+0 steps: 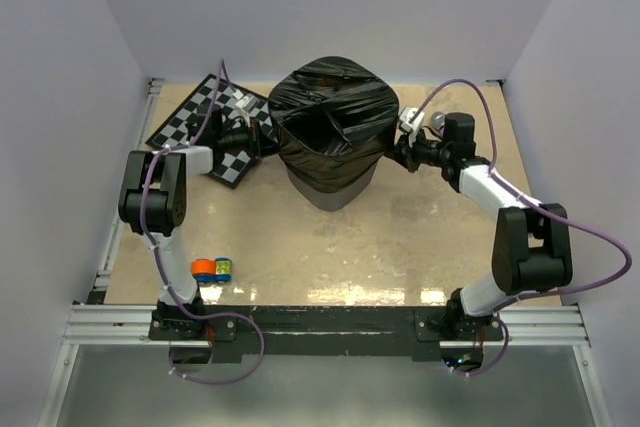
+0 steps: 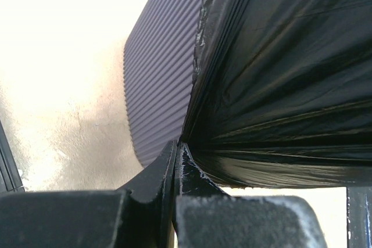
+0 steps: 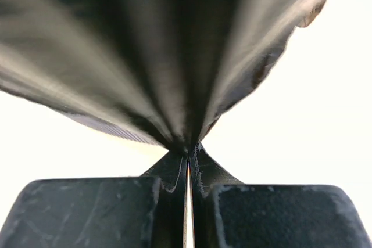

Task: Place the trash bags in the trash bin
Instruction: Place the trash bag in the bin.

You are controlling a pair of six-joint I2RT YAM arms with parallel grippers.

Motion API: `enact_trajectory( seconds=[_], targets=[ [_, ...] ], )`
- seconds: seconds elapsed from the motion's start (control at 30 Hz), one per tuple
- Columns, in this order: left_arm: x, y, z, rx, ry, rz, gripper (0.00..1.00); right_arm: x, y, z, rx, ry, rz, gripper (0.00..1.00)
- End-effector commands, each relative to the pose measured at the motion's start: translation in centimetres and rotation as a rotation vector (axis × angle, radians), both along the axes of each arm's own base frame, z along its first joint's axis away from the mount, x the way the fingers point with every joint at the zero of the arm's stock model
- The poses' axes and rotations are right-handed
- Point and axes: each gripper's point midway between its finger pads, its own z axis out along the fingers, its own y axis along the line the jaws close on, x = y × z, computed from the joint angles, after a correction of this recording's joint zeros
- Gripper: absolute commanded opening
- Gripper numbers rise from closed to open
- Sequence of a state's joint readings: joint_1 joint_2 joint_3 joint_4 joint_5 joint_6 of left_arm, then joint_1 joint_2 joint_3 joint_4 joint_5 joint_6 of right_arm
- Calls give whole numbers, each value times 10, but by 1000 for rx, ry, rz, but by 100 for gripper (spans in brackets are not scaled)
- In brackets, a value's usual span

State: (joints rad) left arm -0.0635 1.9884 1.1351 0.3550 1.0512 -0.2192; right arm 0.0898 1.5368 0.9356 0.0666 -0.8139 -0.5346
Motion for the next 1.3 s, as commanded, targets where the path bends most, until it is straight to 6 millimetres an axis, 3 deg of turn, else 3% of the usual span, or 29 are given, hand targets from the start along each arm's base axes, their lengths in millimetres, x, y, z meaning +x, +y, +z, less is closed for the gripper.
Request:
enact_trajectory(
  seconds=[0.0,0.2,0.43,0.53,0.73,0.8,0.93,1.03,1.27],
  targets=[
    [-3,1,-32,35,65,17,0,-8,4,-15,164,213,-96,0],
    [-9,4,-46,65,78,15,0,-19,6,-34,216,314,-142,0],
    [-7,6,-54,81,91,24,0,4,-13,-52,140,375,-278,0],
    [-7,8,-61,95,144,38,0,-3,-23,-77,35,456,-288,0],
    [-34,17,-83,188,282,22,0,0,-37,-91,-11,468,-370,0],
    [-43,20,-83,205,321,27,0,1,-38,-92,-17,473,-371,0],
    [-41,21,-69,206,289,45,0,1,-42,-96,-70,473,-356,0],
    [-39,32,-76,275,296,94,0,0,-54,-107,-145,483,-381,0],
    [-57,46,-86,372,351,126,0,-14,-68,-136,-284,562,-355,0]
  ],
)
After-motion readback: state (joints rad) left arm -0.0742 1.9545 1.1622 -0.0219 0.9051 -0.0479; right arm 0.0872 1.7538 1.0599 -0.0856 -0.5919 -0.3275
